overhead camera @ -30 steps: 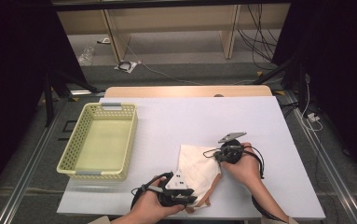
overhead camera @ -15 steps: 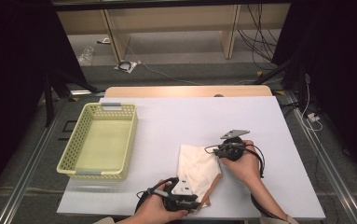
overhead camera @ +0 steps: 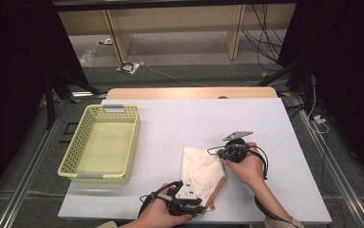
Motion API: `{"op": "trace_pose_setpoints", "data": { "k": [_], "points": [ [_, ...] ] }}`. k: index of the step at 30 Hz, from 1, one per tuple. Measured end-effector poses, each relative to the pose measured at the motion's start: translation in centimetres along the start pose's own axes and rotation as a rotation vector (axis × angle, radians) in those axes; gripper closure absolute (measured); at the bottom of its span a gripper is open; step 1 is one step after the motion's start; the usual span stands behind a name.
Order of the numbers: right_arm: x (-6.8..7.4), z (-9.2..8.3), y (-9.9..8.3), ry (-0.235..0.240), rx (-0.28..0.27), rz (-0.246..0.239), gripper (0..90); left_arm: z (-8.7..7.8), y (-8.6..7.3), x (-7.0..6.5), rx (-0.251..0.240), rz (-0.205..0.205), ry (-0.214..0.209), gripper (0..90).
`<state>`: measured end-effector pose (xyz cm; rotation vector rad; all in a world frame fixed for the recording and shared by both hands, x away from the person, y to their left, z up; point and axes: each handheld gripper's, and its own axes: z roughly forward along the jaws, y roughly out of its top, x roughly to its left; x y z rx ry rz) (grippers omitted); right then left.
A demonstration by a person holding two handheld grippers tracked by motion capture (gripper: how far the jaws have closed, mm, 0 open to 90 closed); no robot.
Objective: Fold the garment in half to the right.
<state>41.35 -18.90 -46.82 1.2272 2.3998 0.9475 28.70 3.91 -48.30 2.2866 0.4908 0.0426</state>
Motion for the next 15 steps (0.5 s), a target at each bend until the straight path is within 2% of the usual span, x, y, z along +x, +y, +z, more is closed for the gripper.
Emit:
{"op": "trace_pose_setpoints", "data": {
  "k": [5,9,12,15],
  "points": [
    [0.1,-0.4,0.4,-0.030,-0.044,-0.012,88.4,0.1,0.1,0.0,-0.009,0.000,0.008,69.0],
    [-0.1,0.4,0.2,-0.040,-0.023,-0.005,88.1,0.2,0.1,0.0,-0.010,0.004,0.010,67.6],
    [-0.3,1.1,-0.2,-0.045,0.010,-0.017,87.7,0.3,0.1,-0.1,-0.011,0.006,0.011,67.5],
    [-0.2,1.3,-0.2,-0.050,0.014,-0.023,86.8,0.3,0.1,0.0,-0.012,0.003,0.010,67.2]
  ]
}}
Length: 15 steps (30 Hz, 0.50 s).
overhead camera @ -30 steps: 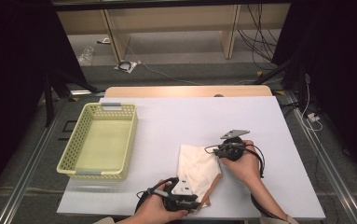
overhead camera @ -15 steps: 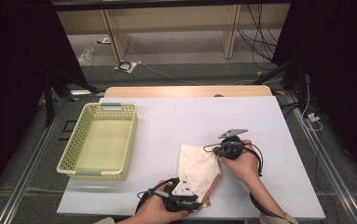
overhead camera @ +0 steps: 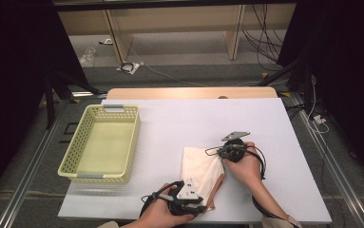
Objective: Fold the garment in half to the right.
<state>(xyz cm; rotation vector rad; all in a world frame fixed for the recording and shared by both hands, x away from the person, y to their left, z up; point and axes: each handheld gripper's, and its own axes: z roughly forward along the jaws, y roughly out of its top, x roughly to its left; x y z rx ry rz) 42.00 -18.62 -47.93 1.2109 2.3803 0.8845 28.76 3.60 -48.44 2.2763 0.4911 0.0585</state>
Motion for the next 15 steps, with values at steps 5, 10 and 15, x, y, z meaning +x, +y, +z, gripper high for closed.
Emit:
{"op": "trace_pose_setpoints", "data": {
  "k": [5,10,15],
  "points": [
    [-0.04,-0.09,-0.15,0.001,-0.006,-0.006,83.3,-0.06,0.02,0.01,0.001,0.002,0.001,66.3],
    [-0.06,-0.44,-0.23,-0.001,-0.026,-0.007,77.5,-0.22,0.11,0.18,-0.011,-0.001,0.009,62.8],
    [-0.06,-0.82,-0.26,-0.007,-0.044,-0.009,72.4,-0.50,0.22,0.55,-0.033,-0.006,0.029,55.5]
  ]
}}
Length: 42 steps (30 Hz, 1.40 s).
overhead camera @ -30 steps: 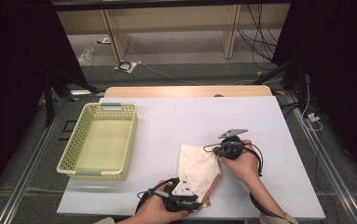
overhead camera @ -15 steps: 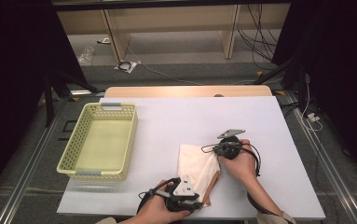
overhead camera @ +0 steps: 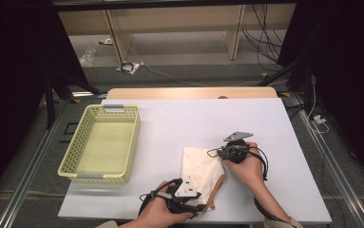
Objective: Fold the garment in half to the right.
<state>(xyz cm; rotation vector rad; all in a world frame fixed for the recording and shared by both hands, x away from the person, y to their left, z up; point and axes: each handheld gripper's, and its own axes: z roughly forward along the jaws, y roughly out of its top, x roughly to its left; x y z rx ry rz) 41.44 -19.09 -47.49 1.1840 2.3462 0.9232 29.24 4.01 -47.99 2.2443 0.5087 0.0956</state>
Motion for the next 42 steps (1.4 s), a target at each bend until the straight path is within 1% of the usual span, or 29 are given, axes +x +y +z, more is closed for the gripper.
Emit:
{"op": "trace_pose_setpoints", "data": {
  "k": [2,5,8,11,14,16,18,21,24,27,29,33,34,40,42],
  "points": [
    [0.0,0.0,-0.1,0.000,-0.008,0.004,70.8,-0.1,0.0,0.1,-0.013,-0.005,0.006,52.6],
    [0.0,-0.1,-0.1,0.002,-0.013,0.004,68.8,-0.2,0.1,0.4,-0.025,-0.008,-0.003,49.7],
    [0.1,-0.2,-0.1,0.005,-0.018,0.004,66.9,-0.5,0.3,0.5,-0.046,-0.015,0.001,46.1],
    [0.1,-0.4,-0.1,0.008,-0.028,0.004,64.4,-0.8,0.4,0.9,-0.058,-0.036,0.013,41.2],
    [0.2,-0.7,-0.2,0.015,-0.047,0.002,60.8,-1.2,0.5,1.5,-0.085,-0.043,0.025,39.2],
    [0.3,-0.9,-0.3,0.020,-0.062,0.004,58.4,-1.4,0.6,1.7,-0.101,-0.044,0.025,38.7],
    [0.3,-1.3,-0.4,0.023,-0.078,0.004,56.9,-1.8,0.7,2.0,-0.118,-0.040,0.035,36.9],
    [0.3,-1.8,-0.6,0.030,-0.094,0.014,54.5,-2.2,0.9,2.4,-0.137,-0.044,0.042,34.4],
    [0.4,-2.3,-0.9,0.040,-0.104,0.014,52.1,-2.5,1.0,2.8,-0.144,-0.055,0.056,32.1],
    [0.7,-2.6,-1.1,0.045,-0.113,0.015,50.0,-2.9,1.0,3.2,-0.122,-0.092,0.074,29.7],
    [0.8,-2.8,-1.3,0.054,-0.118,0.015,47.9,-3.0,0.9,3.6,-0.120,-0.096,0.084,27.0],
    [1.1,-3.2,-1.6,0.069,-0.120,0.026,44.7,-3.1,0.6,4.7,-0.124,-0.127,0.111,25.3],
    [1.1,-3.3,-1.7,0.072,-0.129,0.025,44.3,-3.2,0.5,4.9,-0.122,-0.131,0.118,24.5],
    [1.2,-3.8,-2.4,0.075,-0.126,0.039,38.9,-3.7,0.3,6.0,-0.136,-0.169,0.128,23.8],
    [1.3,-3.9,-2.7,0.082,-0.128,0.038,37.8,-3.8,0.3,6.2,-0.134,-0.175,0.135,23.8]
  ]
}}
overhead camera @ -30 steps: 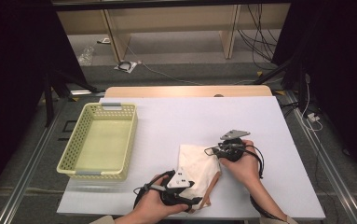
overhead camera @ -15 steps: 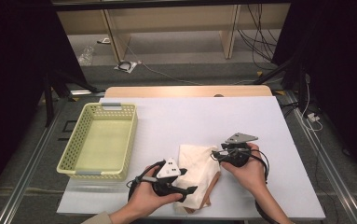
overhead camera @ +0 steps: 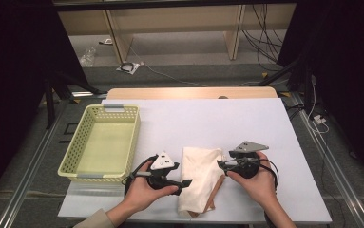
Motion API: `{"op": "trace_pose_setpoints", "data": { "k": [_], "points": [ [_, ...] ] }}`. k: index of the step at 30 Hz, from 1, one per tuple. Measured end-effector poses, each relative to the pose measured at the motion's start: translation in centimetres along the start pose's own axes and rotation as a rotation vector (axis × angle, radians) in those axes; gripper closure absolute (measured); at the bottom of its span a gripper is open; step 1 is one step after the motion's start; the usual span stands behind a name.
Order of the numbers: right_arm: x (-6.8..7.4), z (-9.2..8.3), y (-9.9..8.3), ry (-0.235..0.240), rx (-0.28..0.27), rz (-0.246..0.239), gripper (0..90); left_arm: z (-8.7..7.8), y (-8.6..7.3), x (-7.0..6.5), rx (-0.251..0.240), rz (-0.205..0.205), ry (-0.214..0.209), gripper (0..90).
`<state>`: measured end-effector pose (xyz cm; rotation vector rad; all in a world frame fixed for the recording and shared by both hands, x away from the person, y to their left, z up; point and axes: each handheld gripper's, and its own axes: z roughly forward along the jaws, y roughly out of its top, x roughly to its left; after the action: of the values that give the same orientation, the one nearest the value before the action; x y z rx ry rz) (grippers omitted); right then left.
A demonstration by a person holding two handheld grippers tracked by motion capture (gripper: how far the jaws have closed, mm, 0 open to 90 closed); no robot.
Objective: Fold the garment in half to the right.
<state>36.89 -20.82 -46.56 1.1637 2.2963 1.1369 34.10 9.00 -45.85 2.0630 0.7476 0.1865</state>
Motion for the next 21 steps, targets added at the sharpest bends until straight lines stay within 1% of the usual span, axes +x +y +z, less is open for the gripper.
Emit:
{"op": "trace_pose_setpoints", "data": {
  "k": [3,6,10,14,17,21],
  "points": [
    [0.1,-0.3,-0.3,0.013,-0.007,0.017,35.8,0.0,-0.1,0.3,0.003,-0.013,0.004,23.8],
    [0.1,-0.7,-0.5,0.020,-0.024,0.016,33.2,-0.1,-0.1,0.5,0.006,-0.022,0.006,23.8],
    [0.3,-1.2,-0.9,0.019,-0.039,0.015,31.0,-0.2,0.0,0.7,0.000,-0.027,0.005,23.9],
    [0.4,-1.8,-1.3,0.020,-0.058,0.028,29.0,-0.3,0.0,0.8,-0.003,-0.030,0.002,23.9],
    [0.5,-2.1,-1.5,0.008,-0.046,0.028,29.1,-0.2,-0.1,0.7,-0.001,-0.032,0.000,24.4],
    [0.4,-2.3,-1.9,0.003,-0.050,0.032,28.9,-0.1,0.0,0.6,-0.001,-0.026,-0.006,25.0]
  ]
}}
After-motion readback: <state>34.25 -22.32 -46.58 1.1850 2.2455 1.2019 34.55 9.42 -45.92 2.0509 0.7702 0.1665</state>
